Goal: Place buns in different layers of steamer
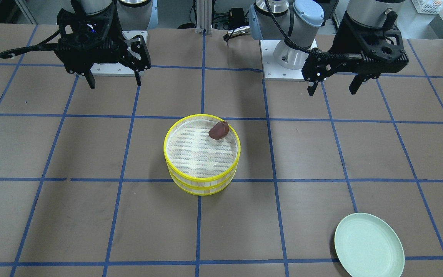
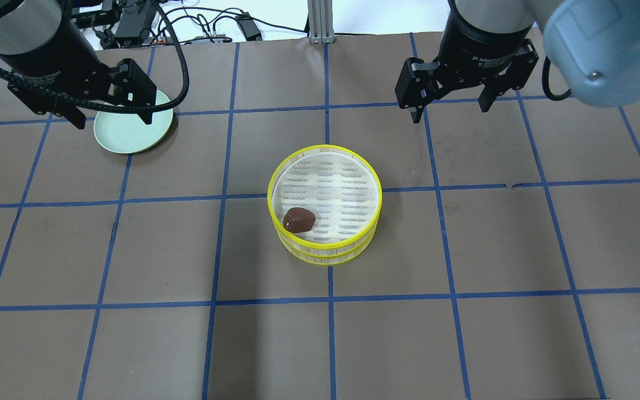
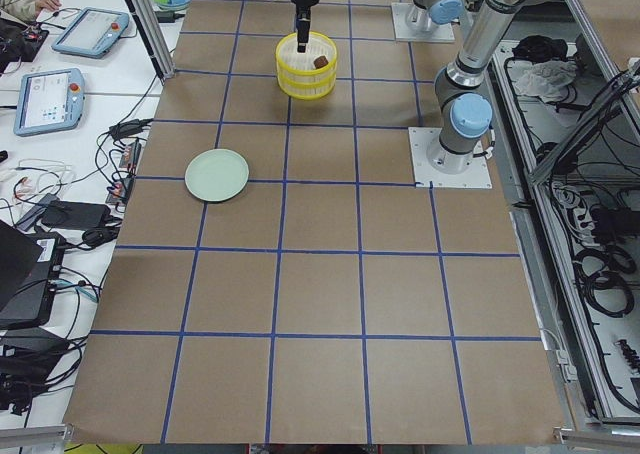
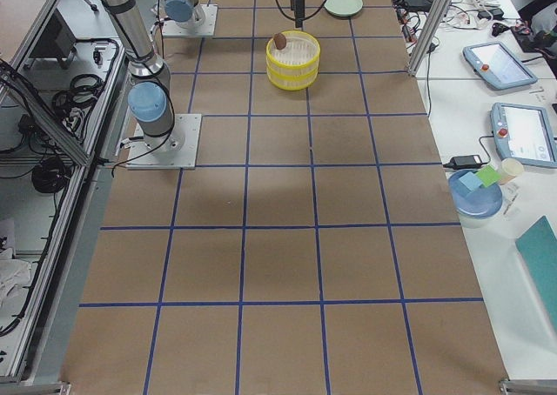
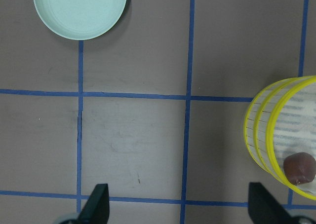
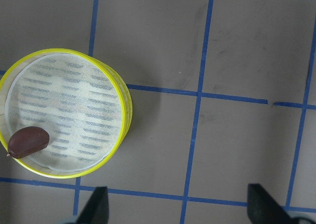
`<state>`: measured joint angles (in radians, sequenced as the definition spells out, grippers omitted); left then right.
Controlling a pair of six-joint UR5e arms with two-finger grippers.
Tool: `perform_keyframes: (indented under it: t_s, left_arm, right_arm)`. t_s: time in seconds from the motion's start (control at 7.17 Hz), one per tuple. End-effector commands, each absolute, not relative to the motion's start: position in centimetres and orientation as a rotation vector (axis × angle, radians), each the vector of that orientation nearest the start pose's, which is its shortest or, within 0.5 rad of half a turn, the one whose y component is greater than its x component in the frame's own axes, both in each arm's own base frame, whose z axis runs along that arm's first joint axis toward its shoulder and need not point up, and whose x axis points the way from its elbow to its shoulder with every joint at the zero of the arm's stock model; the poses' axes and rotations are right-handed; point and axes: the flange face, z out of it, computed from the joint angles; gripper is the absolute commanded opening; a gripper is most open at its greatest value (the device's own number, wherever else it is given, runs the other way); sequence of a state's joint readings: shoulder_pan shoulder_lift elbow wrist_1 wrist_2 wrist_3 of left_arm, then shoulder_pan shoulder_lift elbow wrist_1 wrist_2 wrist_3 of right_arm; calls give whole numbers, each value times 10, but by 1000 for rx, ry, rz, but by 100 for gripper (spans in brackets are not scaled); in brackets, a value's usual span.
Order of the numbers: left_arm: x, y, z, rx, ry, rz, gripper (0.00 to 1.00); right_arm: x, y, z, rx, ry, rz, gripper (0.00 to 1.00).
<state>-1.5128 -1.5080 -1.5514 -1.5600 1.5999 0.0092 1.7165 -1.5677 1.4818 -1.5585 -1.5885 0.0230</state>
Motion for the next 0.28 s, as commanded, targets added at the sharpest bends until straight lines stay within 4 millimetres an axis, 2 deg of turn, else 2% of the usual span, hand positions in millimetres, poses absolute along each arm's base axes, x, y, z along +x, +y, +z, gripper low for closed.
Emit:
perform_keyframes:
  t_s: [0.0, 0.14]
  left_arm:
    - [-103, -479, 528, -78, 3105, -139, 100]
    - [-102, -479, 528, -81, 3105, -139, 100]
  right_arm:
    - [203, -474, 529, -192, 3144, -118, 100]
    - [203, -474, 529, -192, 3146, -118, 100]
